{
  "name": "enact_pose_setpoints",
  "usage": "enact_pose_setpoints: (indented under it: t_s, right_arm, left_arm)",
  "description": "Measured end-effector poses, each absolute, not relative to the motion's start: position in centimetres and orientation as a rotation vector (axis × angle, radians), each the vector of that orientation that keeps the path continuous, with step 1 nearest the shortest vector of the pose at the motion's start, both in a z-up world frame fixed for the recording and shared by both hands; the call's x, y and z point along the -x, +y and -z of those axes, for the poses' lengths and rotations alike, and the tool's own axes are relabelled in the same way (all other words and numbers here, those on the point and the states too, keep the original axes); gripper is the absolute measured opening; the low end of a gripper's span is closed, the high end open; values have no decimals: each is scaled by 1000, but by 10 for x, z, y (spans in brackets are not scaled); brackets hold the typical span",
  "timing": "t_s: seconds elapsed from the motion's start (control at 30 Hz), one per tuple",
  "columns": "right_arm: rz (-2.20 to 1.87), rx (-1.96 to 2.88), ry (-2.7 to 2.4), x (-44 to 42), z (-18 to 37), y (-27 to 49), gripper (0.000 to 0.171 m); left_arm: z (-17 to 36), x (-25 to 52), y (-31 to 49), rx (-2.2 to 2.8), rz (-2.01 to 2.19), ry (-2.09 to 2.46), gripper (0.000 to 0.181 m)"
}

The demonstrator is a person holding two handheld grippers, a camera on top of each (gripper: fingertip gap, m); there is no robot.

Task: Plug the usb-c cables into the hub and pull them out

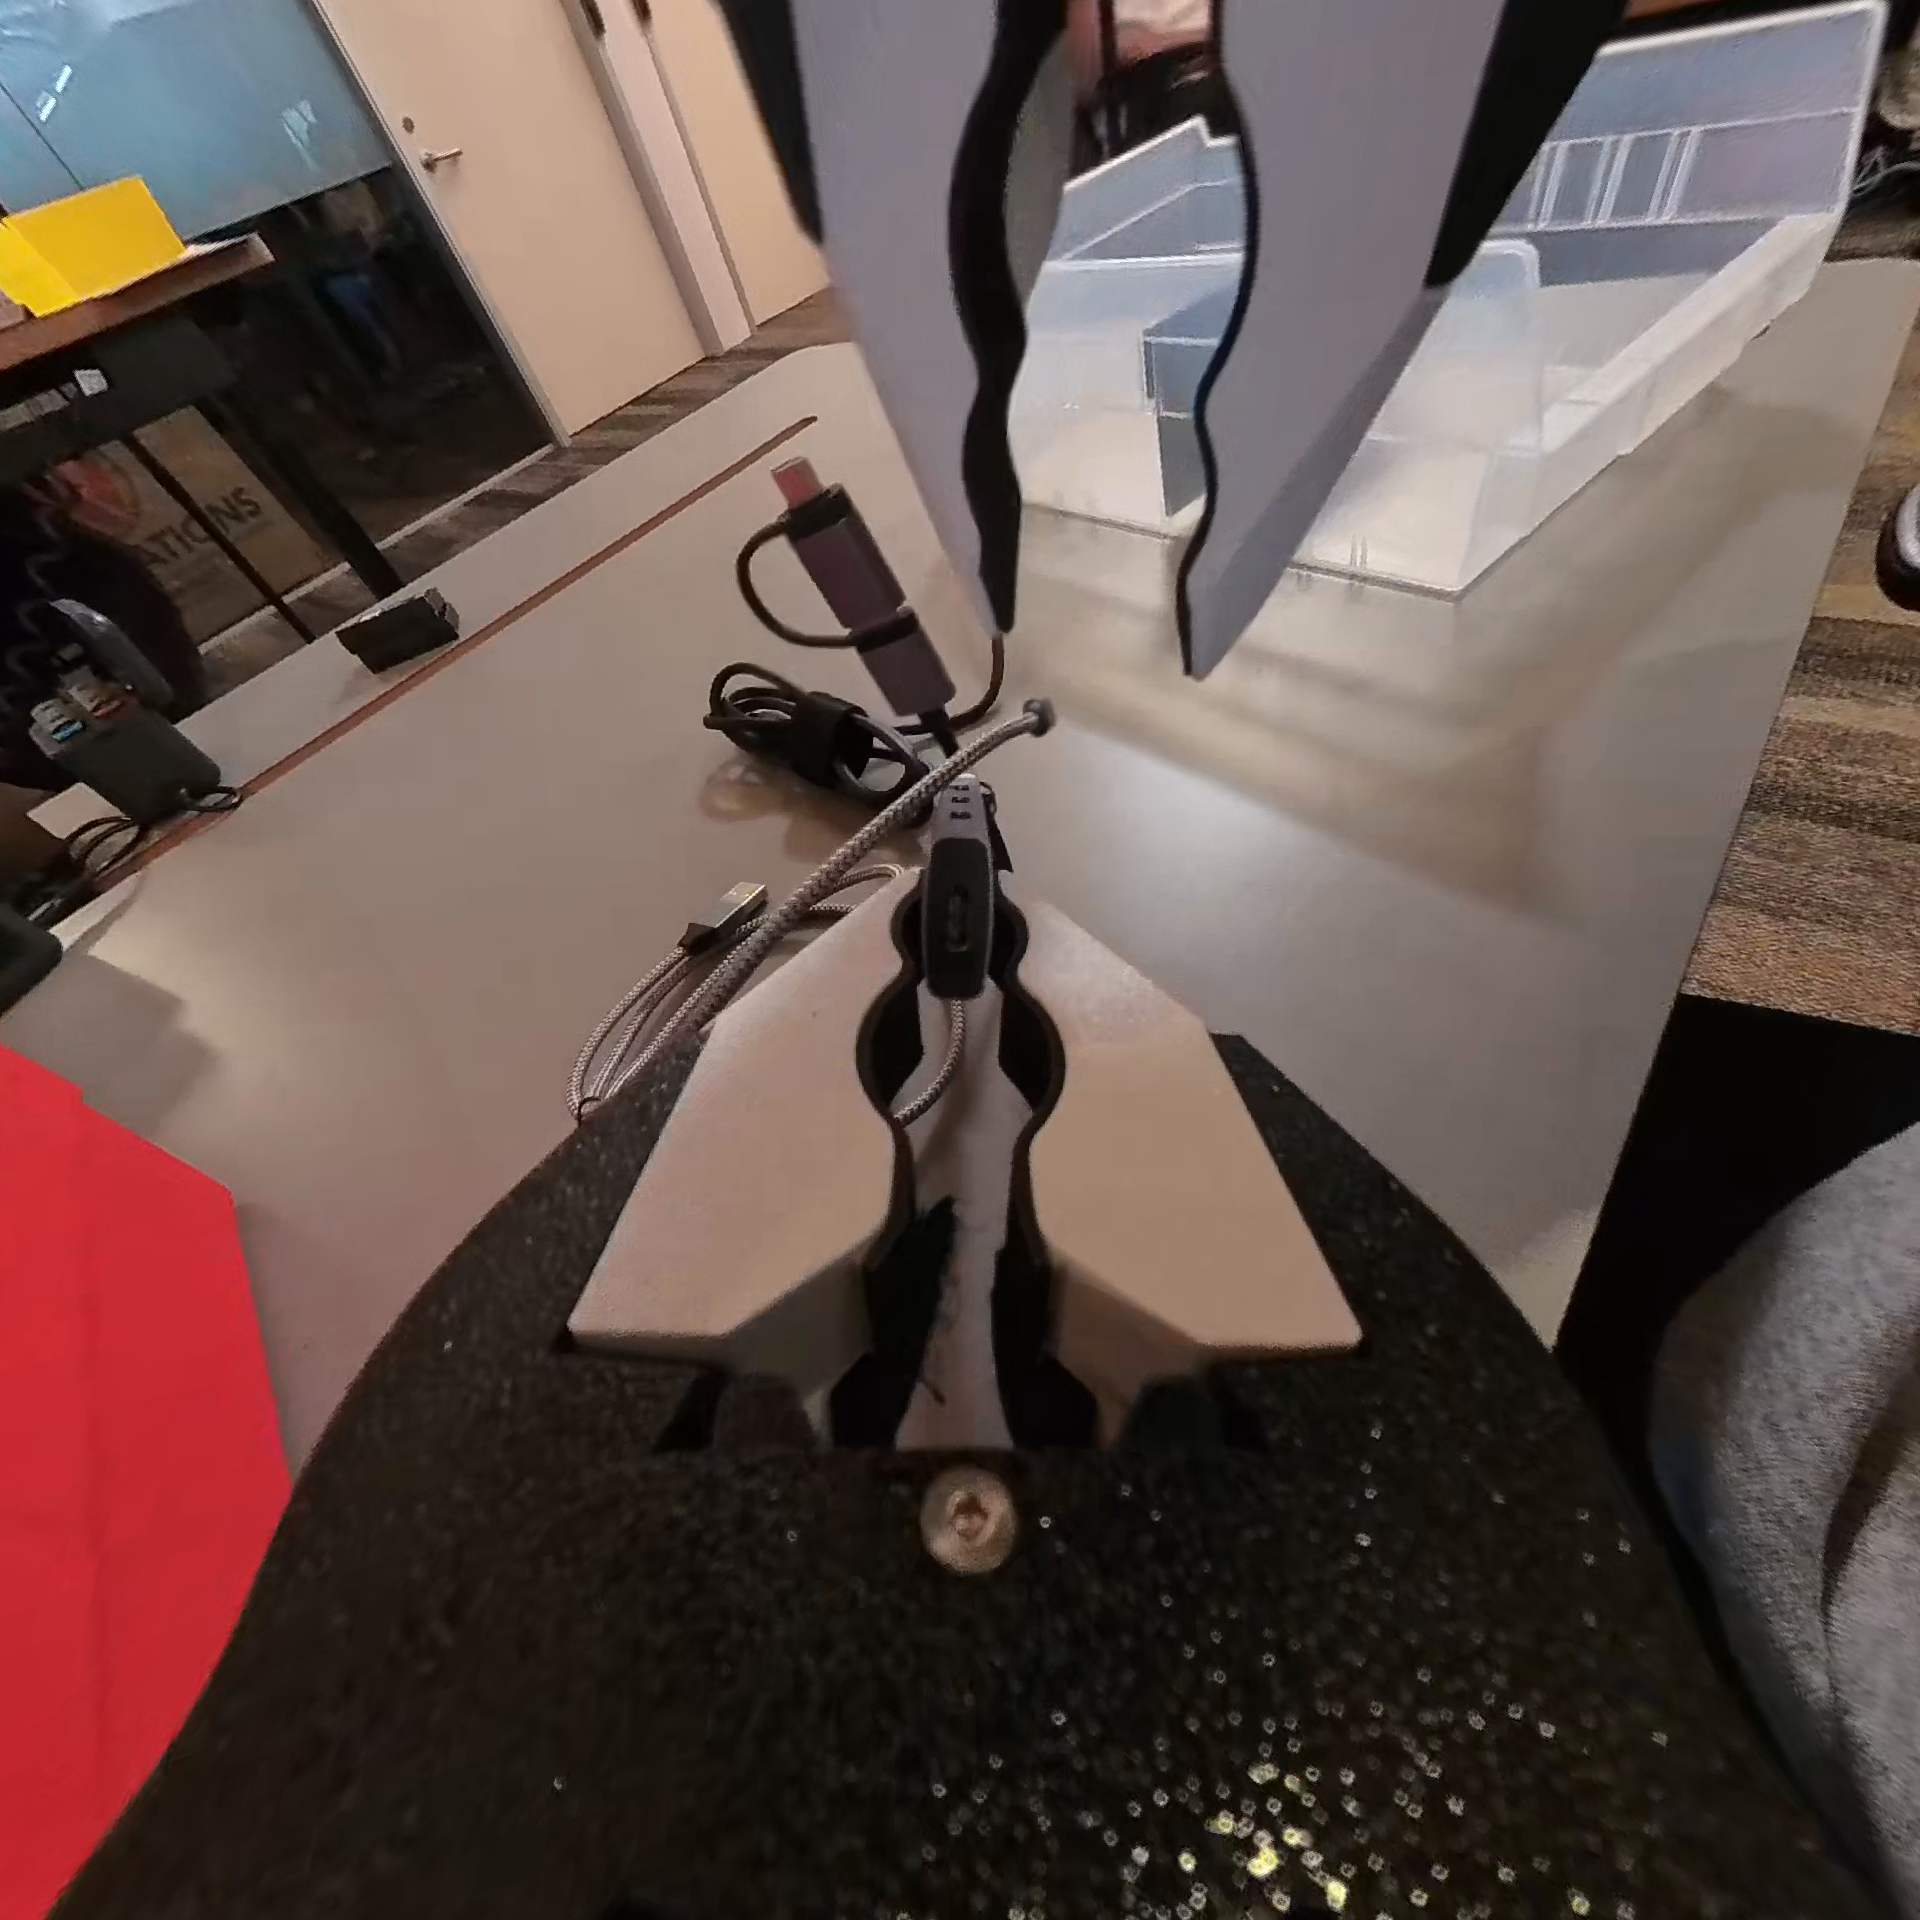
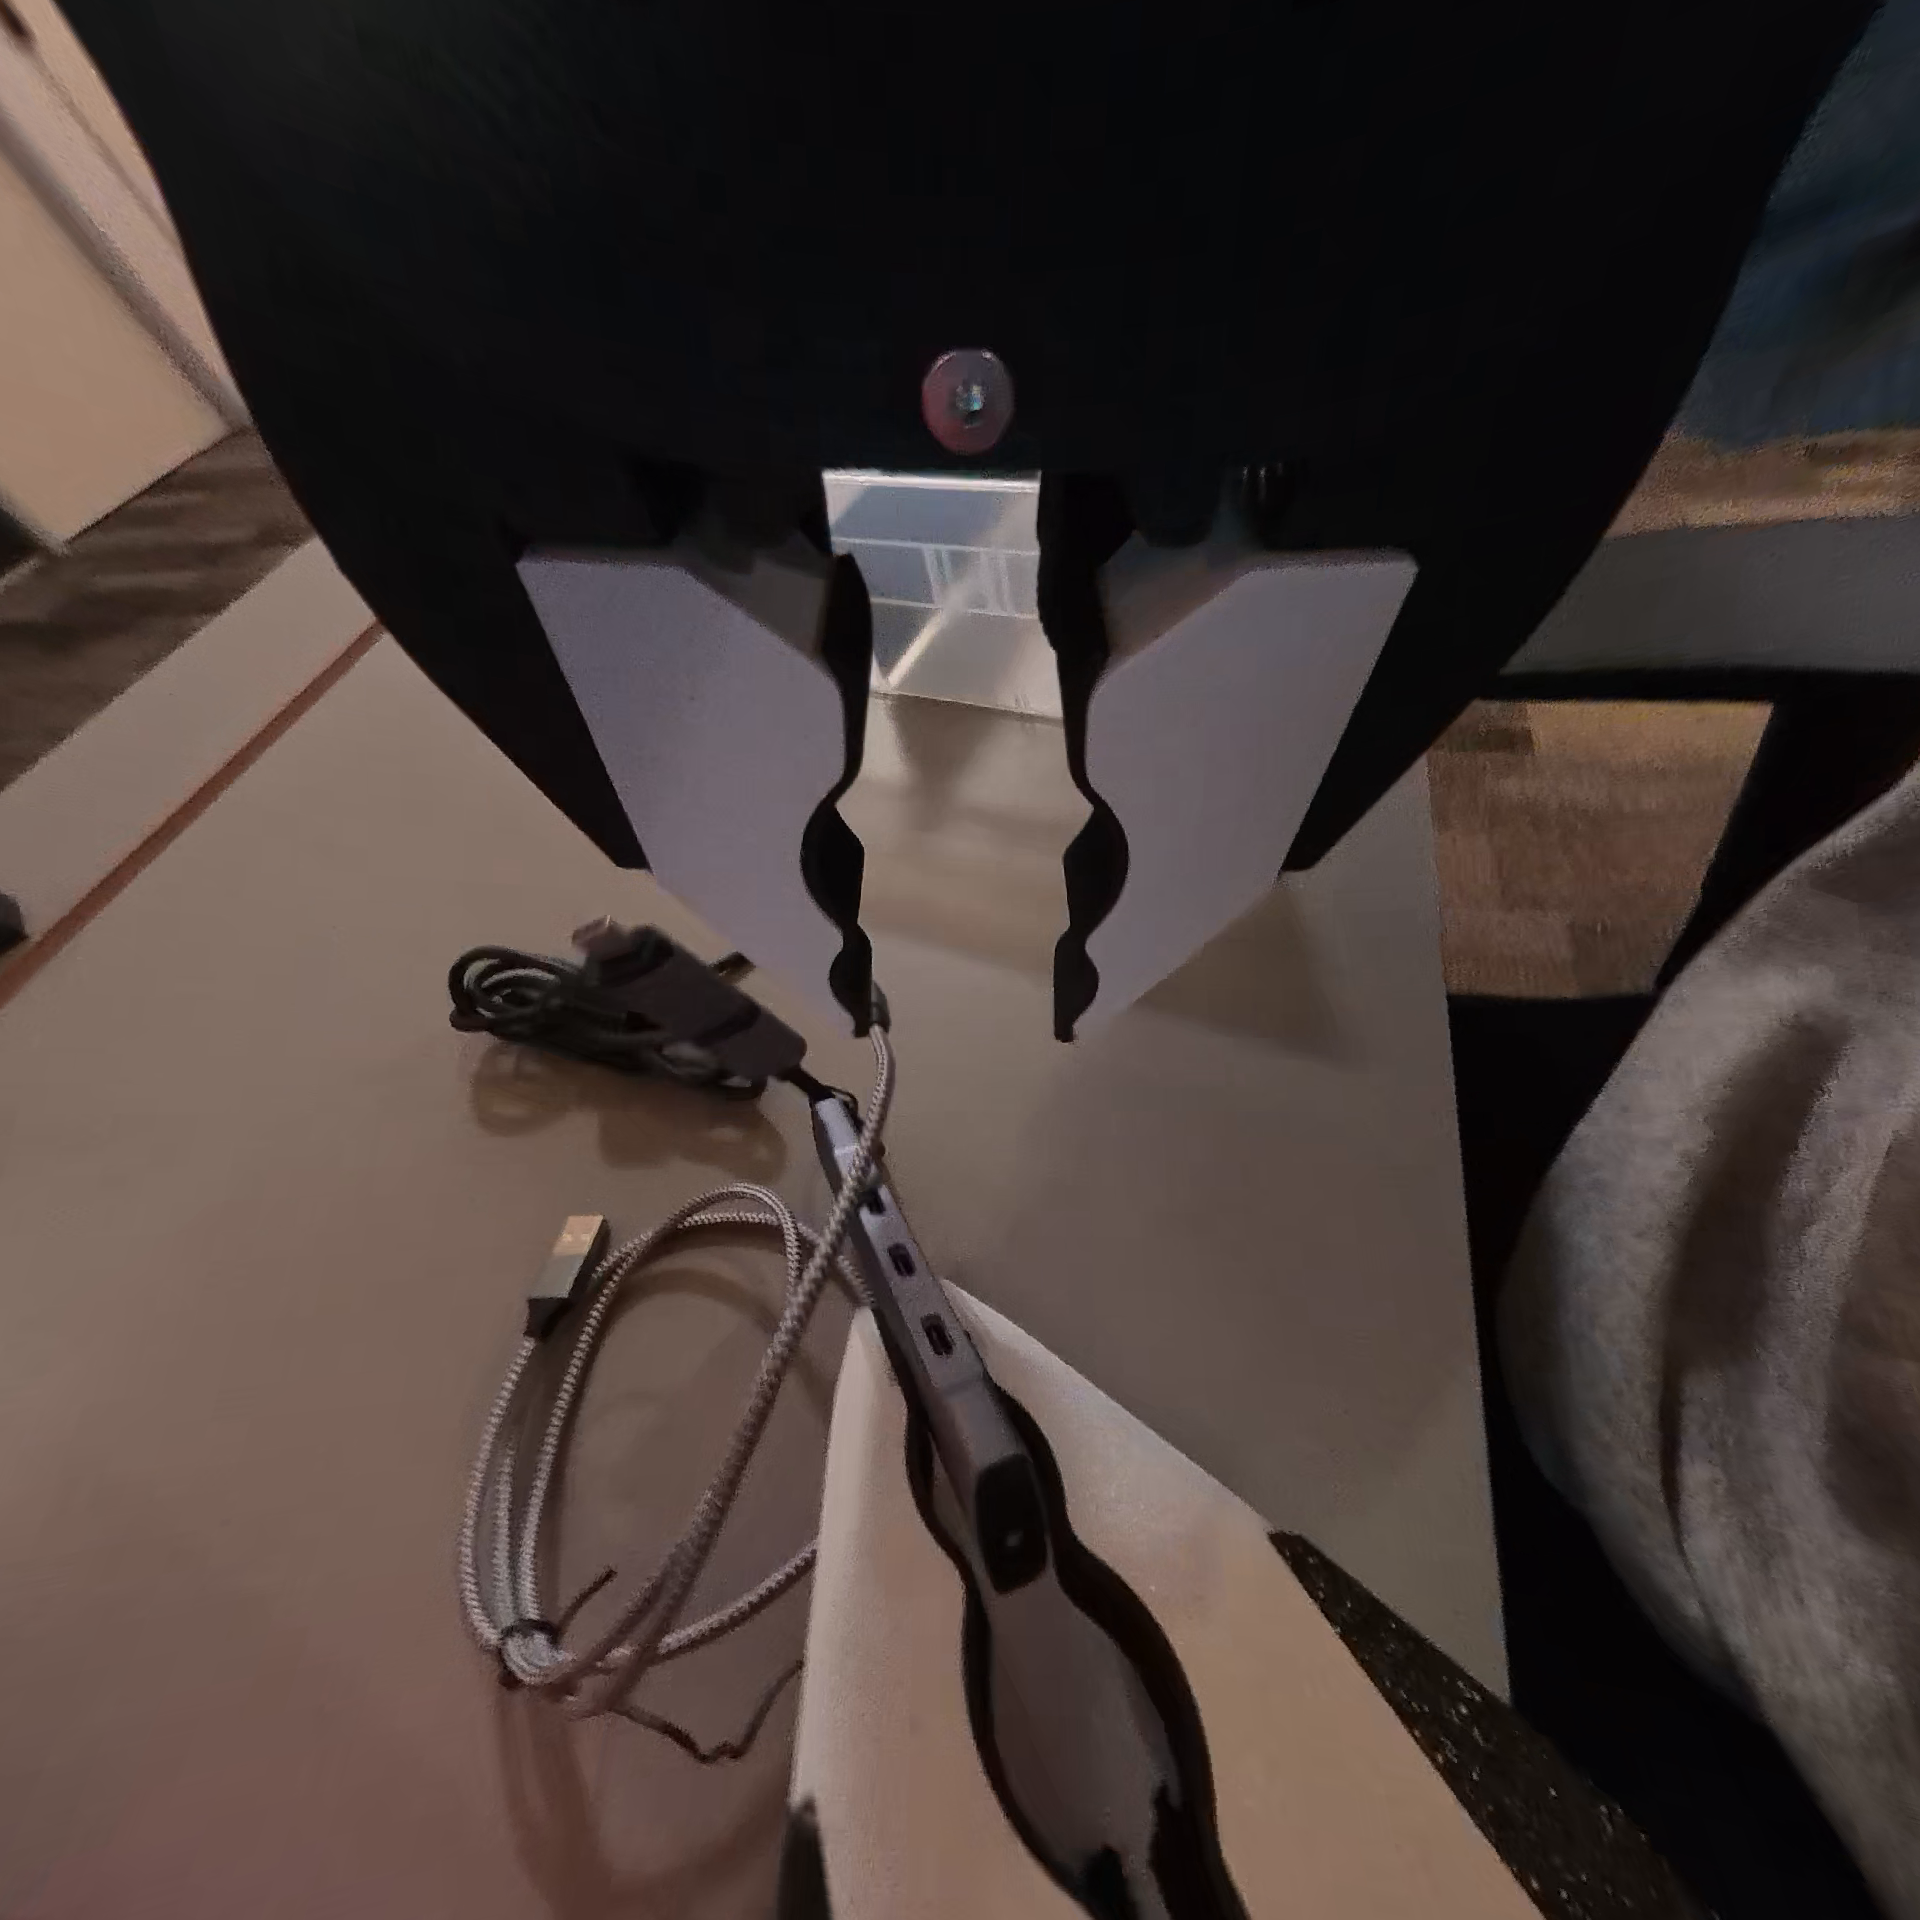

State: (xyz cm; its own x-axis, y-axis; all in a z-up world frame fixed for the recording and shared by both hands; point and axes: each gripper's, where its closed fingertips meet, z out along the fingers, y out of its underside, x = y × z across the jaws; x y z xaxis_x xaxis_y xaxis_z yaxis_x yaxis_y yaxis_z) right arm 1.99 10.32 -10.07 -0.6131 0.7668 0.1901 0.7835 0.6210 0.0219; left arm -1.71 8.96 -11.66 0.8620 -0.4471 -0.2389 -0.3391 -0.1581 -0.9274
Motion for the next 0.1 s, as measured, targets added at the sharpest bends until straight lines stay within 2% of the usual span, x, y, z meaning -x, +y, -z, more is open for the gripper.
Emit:
enact_pose_setpoints:
  t_s: [0.03,0.1]
  right_arm:
    - [179,1271,-2716,-18,103,103,33]
    - [248,1238,-2752,-13,108,110,31]
  left_arm:
    - [117,17,89,1764,105,606,6]
    - [117,17,89,1762,100,615,6]
